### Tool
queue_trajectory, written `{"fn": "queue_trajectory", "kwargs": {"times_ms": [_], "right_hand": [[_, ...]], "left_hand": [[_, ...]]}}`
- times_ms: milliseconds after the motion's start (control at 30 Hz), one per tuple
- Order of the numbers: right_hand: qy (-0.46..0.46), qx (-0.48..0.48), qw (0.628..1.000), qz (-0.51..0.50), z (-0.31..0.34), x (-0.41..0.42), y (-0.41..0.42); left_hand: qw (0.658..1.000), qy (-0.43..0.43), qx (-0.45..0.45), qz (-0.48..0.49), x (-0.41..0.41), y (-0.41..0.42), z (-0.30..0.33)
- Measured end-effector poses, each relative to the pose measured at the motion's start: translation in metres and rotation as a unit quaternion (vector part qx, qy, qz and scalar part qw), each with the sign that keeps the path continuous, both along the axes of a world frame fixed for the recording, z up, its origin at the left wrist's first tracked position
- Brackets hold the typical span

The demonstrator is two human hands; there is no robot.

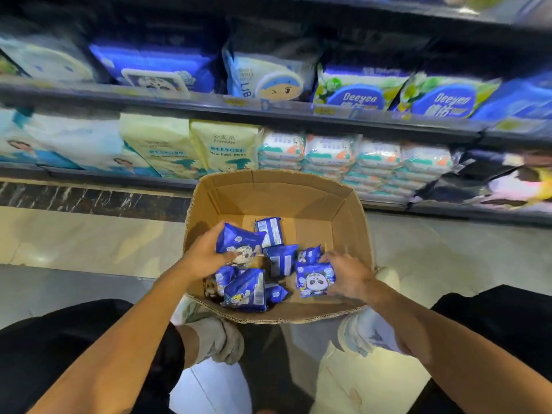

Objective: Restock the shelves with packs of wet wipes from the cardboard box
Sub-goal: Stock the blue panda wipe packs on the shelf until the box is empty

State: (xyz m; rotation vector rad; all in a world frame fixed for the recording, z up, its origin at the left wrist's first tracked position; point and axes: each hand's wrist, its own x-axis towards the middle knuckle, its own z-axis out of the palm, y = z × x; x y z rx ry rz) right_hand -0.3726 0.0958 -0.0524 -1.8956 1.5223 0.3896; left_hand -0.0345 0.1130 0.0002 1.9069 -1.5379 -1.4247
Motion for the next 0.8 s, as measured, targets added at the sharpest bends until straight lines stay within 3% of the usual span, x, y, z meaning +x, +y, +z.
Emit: {"fn": "queue_trajectory", "kwargs": {"times_ms": [300, 433, 800], "right_hand": [[-0.225, -0.139, 0.956, -0.126, 0.112, -0.053, -0.017], [-0.298, -0.19, 0.922, -0.156, 0.19, -0.073, -0.033], [-0.329, -0.43, 0.837, -0.078, 0.4, -0.098, -0.092]], "left_hand": [[0.959, 0.206, -0.103, 0.164, -0.04, -0.011, 0.108], [0.954, 0.228, -0.134, 0.142, -0.056, -0.025, 0.165], [0.916, 0.23, -0.323, 0.065, -0.092, -0.097, 0.349]]}}
